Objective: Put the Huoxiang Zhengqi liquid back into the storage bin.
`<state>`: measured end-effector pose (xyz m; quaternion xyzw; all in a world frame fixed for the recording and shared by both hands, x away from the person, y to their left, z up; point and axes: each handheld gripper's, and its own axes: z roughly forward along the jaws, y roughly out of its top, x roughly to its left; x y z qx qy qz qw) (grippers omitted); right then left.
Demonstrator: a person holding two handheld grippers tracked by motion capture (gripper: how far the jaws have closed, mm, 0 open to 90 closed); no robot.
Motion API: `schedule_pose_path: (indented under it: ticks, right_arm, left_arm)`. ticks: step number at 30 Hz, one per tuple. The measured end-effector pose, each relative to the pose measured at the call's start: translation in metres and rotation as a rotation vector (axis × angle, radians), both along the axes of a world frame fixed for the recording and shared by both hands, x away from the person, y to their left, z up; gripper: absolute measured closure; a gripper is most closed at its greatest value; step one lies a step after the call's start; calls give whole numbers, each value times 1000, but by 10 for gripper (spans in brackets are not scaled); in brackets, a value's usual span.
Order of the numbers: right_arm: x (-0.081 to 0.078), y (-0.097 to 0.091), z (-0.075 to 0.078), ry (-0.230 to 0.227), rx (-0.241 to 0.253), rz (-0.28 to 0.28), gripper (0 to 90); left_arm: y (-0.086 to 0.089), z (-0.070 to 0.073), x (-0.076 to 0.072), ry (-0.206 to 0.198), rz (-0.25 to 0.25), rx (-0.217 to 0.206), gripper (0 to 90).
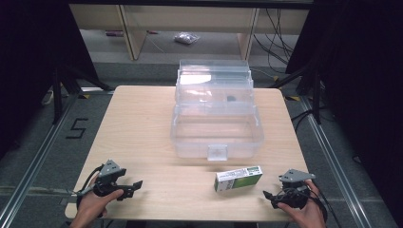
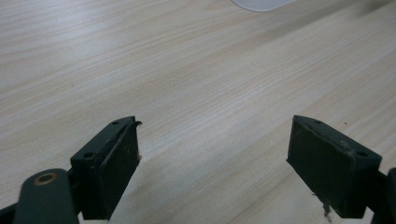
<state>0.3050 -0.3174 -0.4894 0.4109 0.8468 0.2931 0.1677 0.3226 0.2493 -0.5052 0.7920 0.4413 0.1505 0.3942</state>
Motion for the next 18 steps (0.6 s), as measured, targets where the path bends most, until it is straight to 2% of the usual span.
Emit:
schedule_pose_path:
  ticks: [1,2,3,4,7,8,9,11,12,13,14,16,17,18]
  right_arm:
    - [0,0,0,-1,-1,-1,159]
    - [0,0,0,-1,-1,-1,159]
    - [0,0,0,8,9,-6,159]
    - [1,0,0,7,4,14,160]
    - [1,0,0,9,3,11,162]
    - [2,1,0,6,-7,25,167]
    - [0,3,2,29,-1,9,173]
    - [2,2,2,13,-26,37,178]
    - [2,3,3,10,-24,46,179]
    - [0,6,5,36,-13,20,179]
    - [2,4,6,14,-40,53,179]
    - [4,4,8,-1,-53,75,182]
    - [3,7,11,10,-54,59,182]
    - [5,6,13,-3,-65,78,182]
  left_arm:
    - [-2,-1,0,3,17,-28,159]
    - [-2,-1,0,3,17,-28,159]
    - [0,1,-1,16,1,5,159]
    - [0,1,-1,17,-4,10,159]
    - [0,1,0,11,-1,7,159]
    - [0,1,-1,13,-2,6,159]
    - [0,1,0,12,-4,9,160]
    - [1,2,0,12,-6,14,160]
    - [-1,1,-1,6,10,-10,160]
    - [1,2,-1,13,-5,12,160]
    - [1,2,0,12,-7,14,160]
    - [1,2,0,10,-4,13,159]
    - [1,1,0,9,-2,10,160]
    - [0,2,-1,12,-2,8,160]
